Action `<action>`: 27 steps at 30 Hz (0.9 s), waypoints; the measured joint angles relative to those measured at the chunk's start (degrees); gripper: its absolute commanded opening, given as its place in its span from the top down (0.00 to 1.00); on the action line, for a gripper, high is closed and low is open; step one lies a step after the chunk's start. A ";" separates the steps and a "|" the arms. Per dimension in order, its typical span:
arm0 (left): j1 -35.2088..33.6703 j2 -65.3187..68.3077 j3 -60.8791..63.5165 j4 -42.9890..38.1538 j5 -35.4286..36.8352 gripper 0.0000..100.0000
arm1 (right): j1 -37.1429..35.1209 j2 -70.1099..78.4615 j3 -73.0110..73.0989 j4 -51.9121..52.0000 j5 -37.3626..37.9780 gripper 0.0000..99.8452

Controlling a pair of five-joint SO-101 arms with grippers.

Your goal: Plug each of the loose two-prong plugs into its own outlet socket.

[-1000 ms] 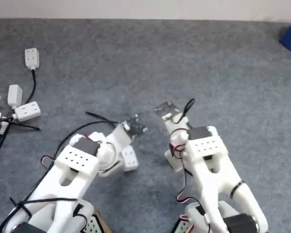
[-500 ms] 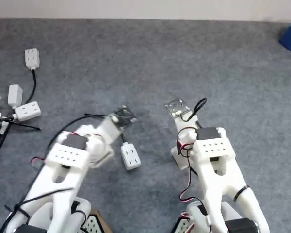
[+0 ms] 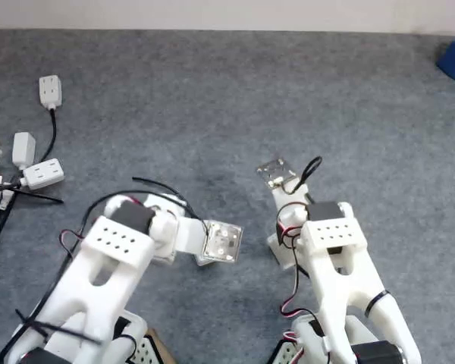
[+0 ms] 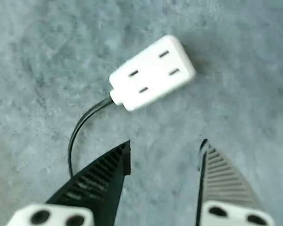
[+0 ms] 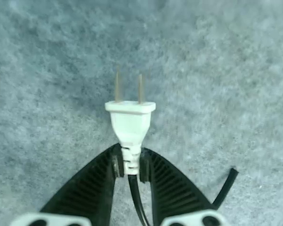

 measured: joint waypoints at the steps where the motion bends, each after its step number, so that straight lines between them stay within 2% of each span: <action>1: 0.00 0.00 -2.02 2.20 -0.26 0.75 | 0.00 0.00 0.26 -0.62 0.00 0.99; 3: 0.00 0.00 -5.45 4.84 -0.26 0.75 | 0.00 0.00 0.53 -0.53 0.00 0.99; 6: 0.00 0.00 -7.03 3.52 -0.26 0.75 | 1.32 -0.26 0.53 -0.53 -1.76 0.99; 8: 0.18 0.26 -7.03 0.26 -0.26 0.75 | 5.19 -0.44 0.62 -0.97 -5.27 0.99; 13: 0.00 6.07 -6.15 -8.79 -0.26 0.75 | 18.64 -0.53 -0.88 -1.67 -6.51 0.99; 16: 0.09 10.99 -6.15 -13.45 -0.26 0.75 | 23.38 -0.62 -1.58 -2.29 -8.00 0.99; 20: 0.88 16.35 -6.33 -18.29 -0.26 0.75 | 25.67 -0.62 -1.58 -2.37 -9.05 0.99; 27: 6.42 24.88 -11.52 -19.52 -0.26 0.75 | 26.02 -0.62 -1.58 -2.37 -9.05 0.99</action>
